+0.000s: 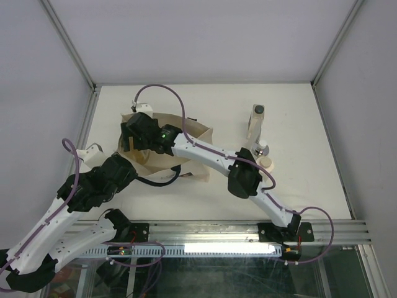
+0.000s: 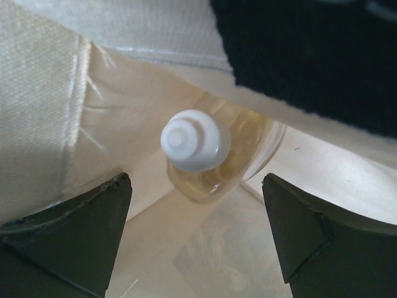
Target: Take the personal care products out of the canvas bag
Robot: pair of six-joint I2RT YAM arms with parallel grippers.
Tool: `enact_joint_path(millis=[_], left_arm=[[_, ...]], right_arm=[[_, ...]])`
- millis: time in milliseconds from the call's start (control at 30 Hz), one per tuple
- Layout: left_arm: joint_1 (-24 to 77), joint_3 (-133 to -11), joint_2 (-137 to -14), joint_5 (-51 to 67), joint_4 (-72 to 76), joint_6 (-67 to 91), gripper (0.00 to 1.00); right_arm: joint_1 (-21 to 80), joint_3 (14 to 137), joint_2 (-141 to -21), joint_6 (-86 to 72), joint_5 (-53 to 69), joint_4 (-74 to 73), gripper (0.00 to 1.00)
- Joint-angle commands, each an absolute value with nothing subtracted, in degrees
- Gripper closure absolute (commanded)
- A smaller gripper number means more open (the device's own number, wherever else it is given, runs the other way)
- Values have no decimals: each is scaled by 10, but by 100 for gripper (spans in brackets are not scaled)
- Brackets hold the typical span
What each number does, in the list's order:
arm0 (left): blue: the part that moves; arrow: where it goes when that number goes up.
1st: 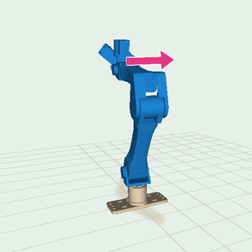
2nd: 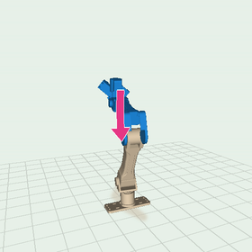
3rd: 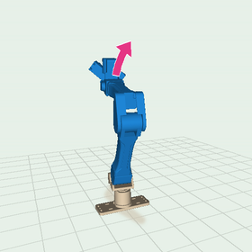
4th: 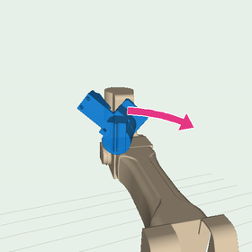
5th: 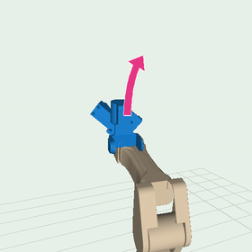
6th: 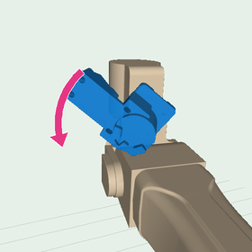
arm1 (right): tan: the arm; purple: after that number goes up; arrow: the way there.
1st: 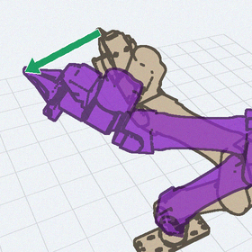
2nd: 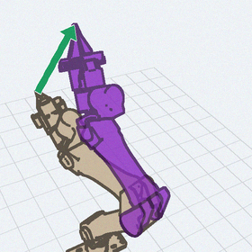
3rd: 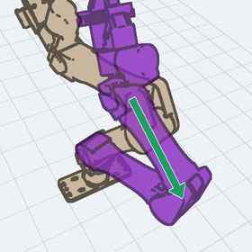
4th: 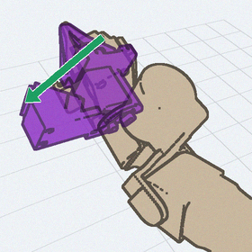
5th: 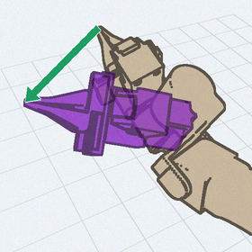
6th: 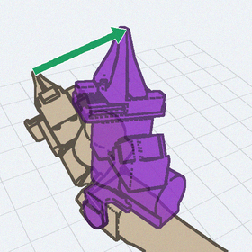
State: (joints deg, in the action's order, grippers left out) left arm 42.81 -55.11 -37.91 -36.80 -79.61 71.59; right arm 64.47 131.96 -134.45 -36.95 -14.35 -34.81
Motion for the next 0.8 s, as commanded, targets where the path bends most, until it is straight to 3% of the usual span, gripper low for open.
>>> enact_joint_path(millis=[0,233,333,600,767], left_arm=[[432,-553,-386,-354,-782,720,37],[432,-552,-384,-350,-781,718,38],[432,-550,-382,-348,-779,717,38],[432,-554,-381,-351,-776,712,37],[432,-555,-381,-355,-770,708,36]], right_arm=[[651,1378,-1368,-349,-232,-360,10],[656,1412,-1411,-298,-288,-341,8],[657,1433,-1435,-276,-295,-345,12],[657,1429,-1420,-228,-307,-363,43],[657,1416,-1393,-181,-302,-372,52]])
